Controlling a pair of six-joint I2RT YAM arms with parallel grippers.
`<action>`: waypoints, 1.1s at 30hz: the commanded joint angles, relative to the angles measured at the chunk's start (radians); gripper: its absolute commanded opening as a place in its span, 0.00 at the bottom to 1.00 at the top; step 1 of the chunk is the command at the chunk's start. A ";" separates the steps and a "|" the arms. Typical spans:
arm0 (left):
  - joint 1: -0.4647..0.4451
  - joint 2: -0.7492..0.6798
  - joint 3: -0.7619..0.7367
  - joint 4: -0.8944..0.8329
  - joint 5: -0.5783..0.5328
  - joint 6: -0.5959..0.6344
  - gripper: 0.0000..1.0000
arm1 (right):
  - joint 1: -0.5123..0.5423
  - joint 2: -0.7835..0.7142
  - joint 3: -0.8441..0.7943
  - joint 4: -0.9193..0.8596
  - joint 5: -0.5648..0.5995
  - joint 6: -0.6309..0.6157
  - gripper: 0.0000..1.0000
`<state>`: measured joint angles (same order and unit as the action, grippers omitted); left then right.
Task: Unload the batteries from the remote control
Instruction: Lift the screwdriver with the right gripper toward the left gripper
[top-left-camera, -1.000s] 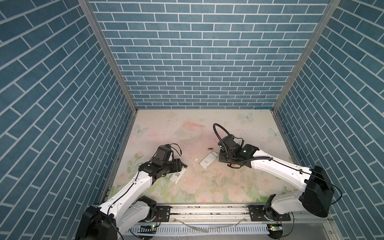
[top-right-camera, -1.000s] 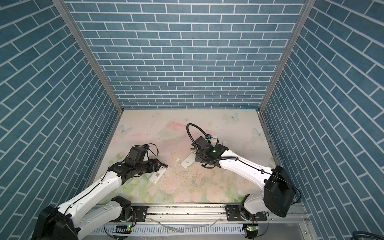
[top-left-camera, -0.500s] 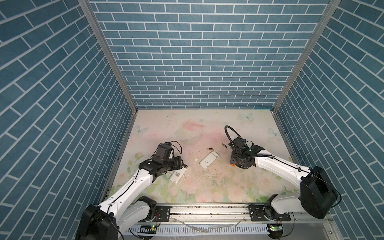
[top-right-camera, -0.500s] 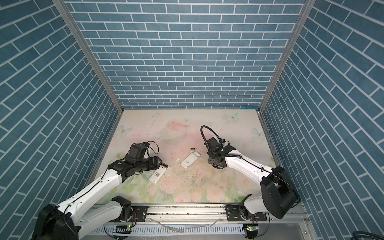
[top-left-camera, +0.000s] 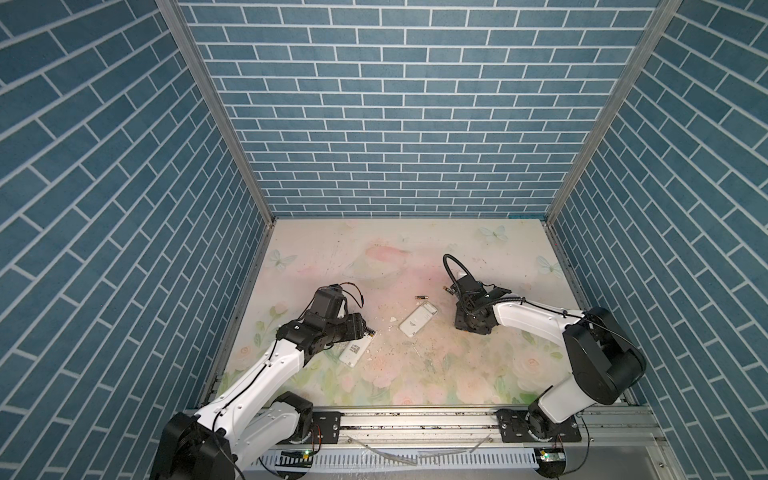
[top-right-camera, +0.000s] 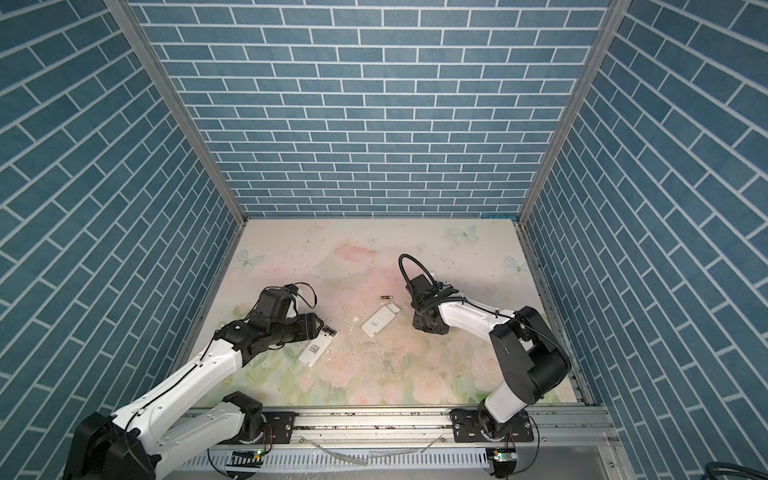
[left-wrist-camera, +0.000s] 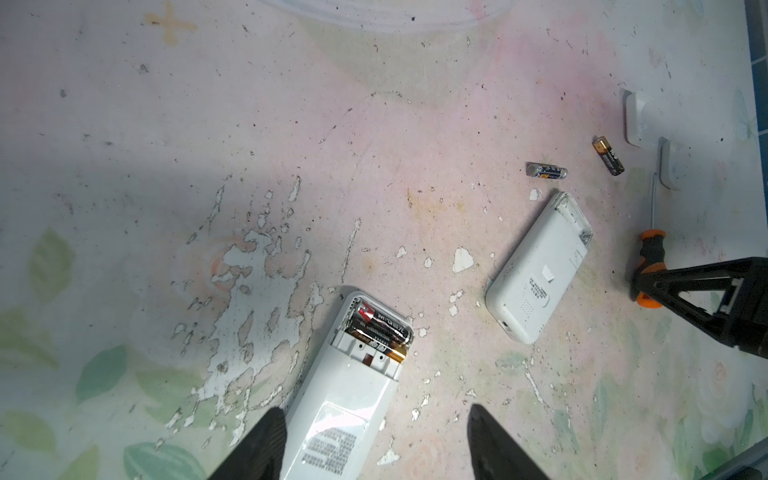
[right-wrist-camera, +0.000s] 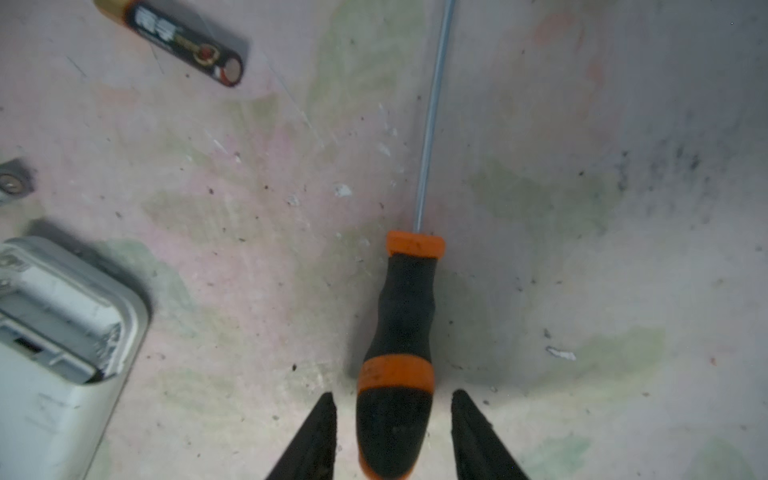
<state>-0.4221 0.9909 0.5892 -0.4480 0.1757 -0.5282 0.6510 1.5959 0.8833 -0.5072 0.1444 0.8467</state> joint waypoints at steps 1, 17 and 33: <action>-0.004 -0.009 0.014 -0.014 -0.013 -0.004 0.71 | -0.007 0.016 -0.017 0.016 0.004 -0.003 0.42; -0.004 0.010 0.048 0.011 0.039 -0.020 0.71 | -0.014 -0.123 -0.080 0.009 -0.027 -0.035 0.03; -0.004 0.018 0.040 0.281 0.250 -0.154 0.71 | 0.207 -0.292 -0.075 0.199 -0.203 -0.228 0.00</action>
<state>-0.4225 1.0206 0.6334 -0.2428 0.3744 -0.6483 0.8352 1.2896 0.7830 -0.3805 -0.0055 0.6678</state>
